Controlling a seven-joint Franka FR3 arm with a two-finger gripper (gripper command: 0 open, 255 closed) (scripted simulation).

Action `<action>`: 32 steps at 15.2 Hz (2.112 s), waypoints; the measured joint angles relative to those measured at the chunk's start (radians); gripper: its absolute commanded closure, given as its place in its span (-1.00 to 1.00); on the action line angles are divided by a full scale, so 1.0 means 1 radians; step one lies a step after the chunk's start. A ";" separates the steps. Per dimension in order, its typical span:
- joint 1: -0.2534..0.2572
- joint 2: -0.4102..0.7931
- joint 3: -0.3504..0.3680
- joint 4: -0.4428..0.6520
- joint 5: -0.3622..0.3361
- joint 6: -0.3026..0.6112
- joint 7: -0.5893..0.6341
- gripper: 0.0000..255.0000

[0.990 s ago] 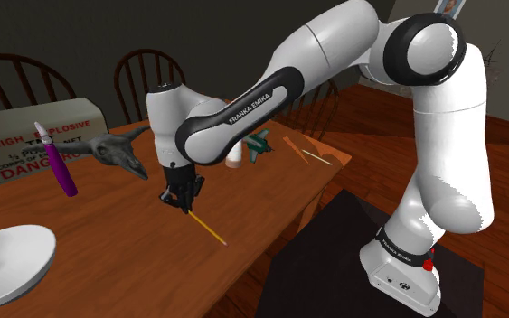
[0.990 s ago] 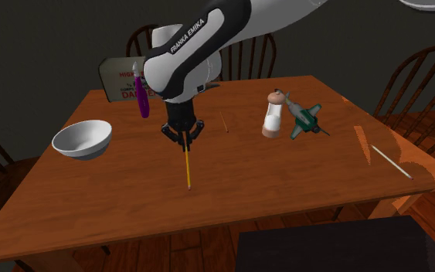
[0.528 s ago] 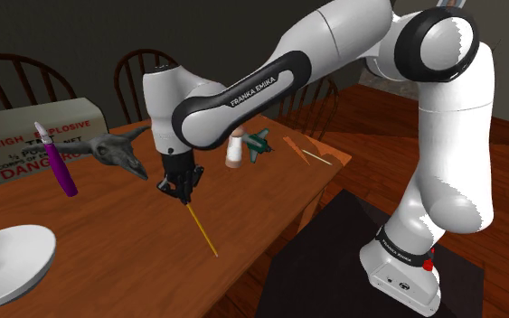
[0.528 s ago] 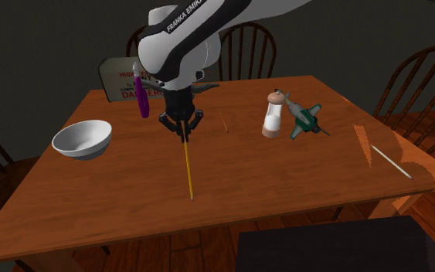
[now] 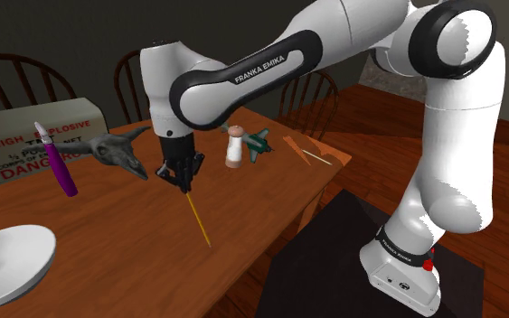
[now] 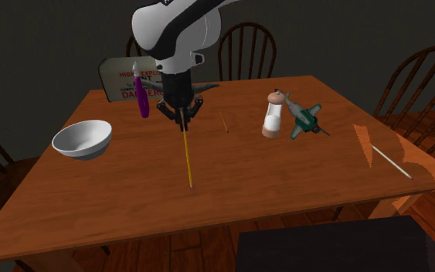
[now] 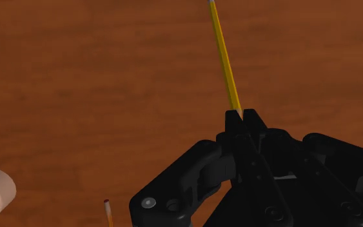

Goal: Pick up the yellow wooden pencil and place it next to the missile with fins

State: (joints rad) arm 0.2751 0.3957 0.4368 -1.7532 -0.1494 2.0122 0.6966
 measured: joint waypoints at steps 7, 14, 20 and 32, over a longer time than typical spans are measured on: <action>-0.003 -0.033 0.008 0.053 0.017 -0.083 -0.009 1.00; -0.093 -0.143 -0.013 -0.070 0.060 -0.060 -0.123 1.00; -0.190 -0.245 -0.060 -0.196 0.095 -0.025 -0.274 1.00; -0.350 -0.345 -0.186 -0.306 0.110 -0.004 -0.565 1.00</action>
State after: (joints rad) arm -0.0746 0.0504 0.2505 -2.0590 -0.0391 2.0082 0.1319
